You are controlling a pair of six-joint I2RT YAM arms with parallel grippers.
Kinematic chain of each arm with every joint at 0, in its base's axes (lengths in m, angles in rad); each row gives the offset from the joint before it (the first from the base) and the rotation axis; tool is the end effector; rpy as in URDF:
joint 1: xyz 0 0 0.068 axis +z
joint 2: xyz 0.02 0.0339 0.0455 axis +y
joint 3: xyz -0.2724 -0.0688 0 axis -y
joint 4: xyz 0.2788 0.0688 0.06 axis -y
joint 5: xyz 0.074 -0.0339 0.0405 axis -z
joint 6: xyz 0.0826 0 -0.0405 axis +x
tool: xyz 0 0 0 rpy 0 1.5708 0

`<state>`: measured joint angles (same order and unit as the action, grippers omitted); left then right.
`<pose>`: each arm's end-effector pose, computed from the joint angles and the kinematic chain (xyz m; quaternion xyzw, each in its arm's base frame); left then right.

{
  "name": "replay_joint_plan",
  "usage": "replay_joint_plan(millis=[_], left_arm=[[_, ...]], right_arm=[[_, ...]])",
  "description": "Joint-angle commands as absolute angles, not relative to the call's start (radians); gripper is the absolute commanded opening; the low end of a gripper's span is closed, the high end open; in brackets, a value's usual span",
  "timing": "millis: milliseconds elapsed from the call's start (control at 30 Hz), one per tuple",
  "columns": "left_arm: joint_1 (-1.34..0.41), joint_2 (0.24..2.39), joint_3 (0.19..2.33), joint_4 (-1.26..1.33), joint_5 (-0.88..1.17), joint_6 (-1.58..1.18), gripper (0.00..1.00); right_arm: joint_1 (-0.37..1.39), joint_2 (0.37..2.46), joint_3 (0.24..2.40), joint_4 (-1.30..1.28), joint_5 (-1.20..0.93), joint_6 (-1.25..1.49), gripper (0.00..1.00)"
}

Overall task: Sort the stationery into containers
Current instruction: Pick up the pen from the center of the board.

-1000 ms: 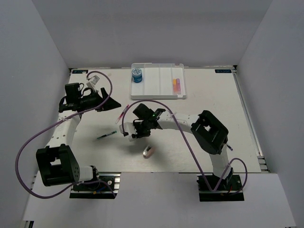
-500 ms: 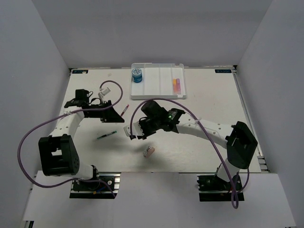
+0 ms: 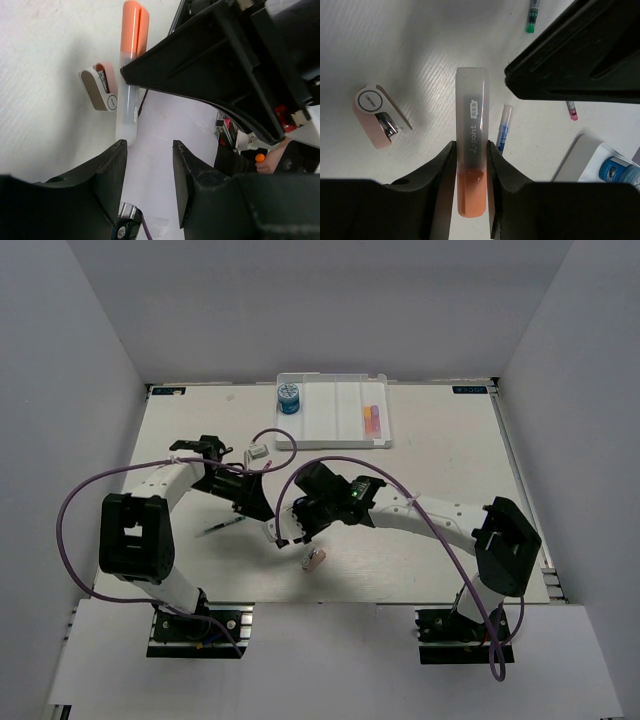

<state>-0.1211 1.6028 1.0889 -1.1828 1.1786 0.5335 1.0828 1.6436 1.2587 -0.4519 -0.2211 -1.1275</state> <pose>0.2764 -0.1105 0.1962 0.2336 0.7969 -0.5536 0.0624 0.1829 0.3833 0.2213 -0.8467 0.3812 0.0950 0.3588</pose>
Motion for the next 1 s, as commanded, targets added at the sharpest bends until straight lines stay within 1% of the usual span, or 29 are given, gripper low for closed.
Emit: replay_joint_plan(millis=[0,233,333,600,733,967], left_arm=[[-0.153,1.563,1.065,-1.129,1.172,0.508,0.51],[-0.196,1.511,1.031,-0.944,1.112,0.330,0.52],[-0.215,1.509,1.026,-0.904,1.094,0.304,0.52],[-0.242,1.516,1.019,-0.876,1.068,0.287,0.50],[-0.242,1.517,1.009,-0.887,1.097,0.299,0.46],[-0.242,1.534,1.006,-0.956,1.146,0.360,0.46]], right_arm=[[1.094,1.595,1.244,-0.434,-0.207,-1.163,0.00],[1.106,1.583,1.253,-0.434,-0.210,-1.161,0.00],[1.115,1.572,1.252,-0.431,-0.207,-1.163,0.00],[1.131,1.554,1.230,-0.423,-0.201,-1.169,0.00],[1.131,1.560,1.230,-0.428,-0.193,-1.160,0.00],[1.131,1.563,1.220,-0.419,-0.179,-1.149,0.00]])
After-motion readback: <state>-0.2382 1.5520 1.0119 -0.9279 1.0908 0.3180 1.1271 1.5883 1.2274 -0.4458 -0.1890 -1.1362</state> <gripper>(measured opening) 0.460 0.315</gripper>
